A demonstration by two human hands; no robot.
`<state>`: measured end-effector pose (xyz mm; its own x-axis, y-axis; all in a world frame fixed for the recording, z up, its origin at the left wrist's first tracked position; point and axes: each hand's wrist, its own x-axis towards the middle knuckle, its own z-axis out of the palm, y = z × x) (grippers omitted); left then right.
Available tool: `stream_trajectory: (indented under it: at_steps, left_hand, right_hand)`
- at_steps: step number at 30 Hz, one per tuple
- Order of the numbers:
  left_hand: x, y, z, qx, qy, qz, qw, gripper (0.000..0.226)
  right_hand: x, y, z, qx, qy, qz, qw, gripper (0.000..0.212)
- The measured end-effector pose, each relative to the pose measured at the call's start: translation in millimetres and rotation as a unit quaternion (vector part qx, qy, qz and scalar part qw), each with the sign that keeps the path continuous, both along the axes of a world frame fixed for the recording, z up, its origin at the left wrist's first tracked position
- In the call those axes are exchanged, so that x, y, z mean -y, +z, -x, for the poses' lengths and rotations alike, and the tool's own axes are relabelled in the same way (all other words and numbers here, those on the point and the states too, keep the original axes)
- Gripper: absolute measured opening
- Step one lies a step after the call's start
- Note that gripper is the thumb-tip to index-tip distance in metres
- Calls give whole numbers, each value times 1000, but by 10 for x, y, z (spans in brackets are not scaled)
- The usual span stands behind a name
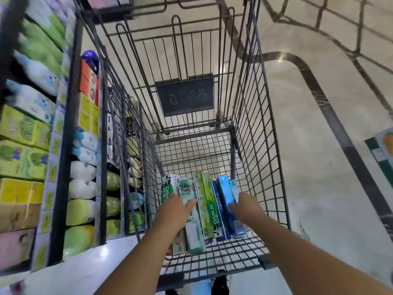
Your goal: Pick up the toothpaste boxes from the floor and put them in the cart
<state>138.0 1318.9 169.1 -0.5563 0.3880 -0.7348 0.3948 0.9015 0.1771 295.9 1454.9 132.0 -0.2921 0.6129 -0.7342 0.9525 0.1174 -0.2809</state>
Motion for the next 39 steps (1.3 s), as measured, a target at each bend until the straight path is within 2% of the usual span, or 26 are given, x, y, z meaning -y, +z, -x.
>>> stream_trajectory:
  at_steps: [3,7,9,12,17,22,25,30,36,39]
  left_hand:
    - [59,289,100,9,-5,-5,1000,81]
    - [160,996,302,48,-37,-25,998,83]
    - [247,1452,429,35,-46,-45,997,79]
    - [417,2151,602,-3,-46,-71,996,79]
    - [841,3093,688,-68,-47,-88,993,96]
    - [1352,3613,552,-76,-40,-112,990,96]
    - [1746,3732,429,-83,-35,-119,989,99]
    - [2682,3833,230,-108,-27,-114,987,104]
    - [4657,3936,-62,-185,109,-127,968,99]
    - [5814,3999,-348,-184,192,-120,956,91]
  right_hand:
    - [-26,302,23,-7,28,-5,1000,27]
    - [-38,1051,190,-45,120,-5,992,50]
    - [-30,1516,337,-57,176,-17,982,62]
    - [34,2209,583,-87,277,-65,955,76]
    - [327,3176,824,-147,382,-159,899,91]
    - [769,3772,875,-173,449,-219,849,106]
    - [1124,3956,875,-184,469,-228,833,101]
    - [1933,4153,869,-191,513,-239,802,118]
    - [3574,4258,911,-205,601,-230,738,98]
    - [4606,4295,964,-221,645,-211,701,94]
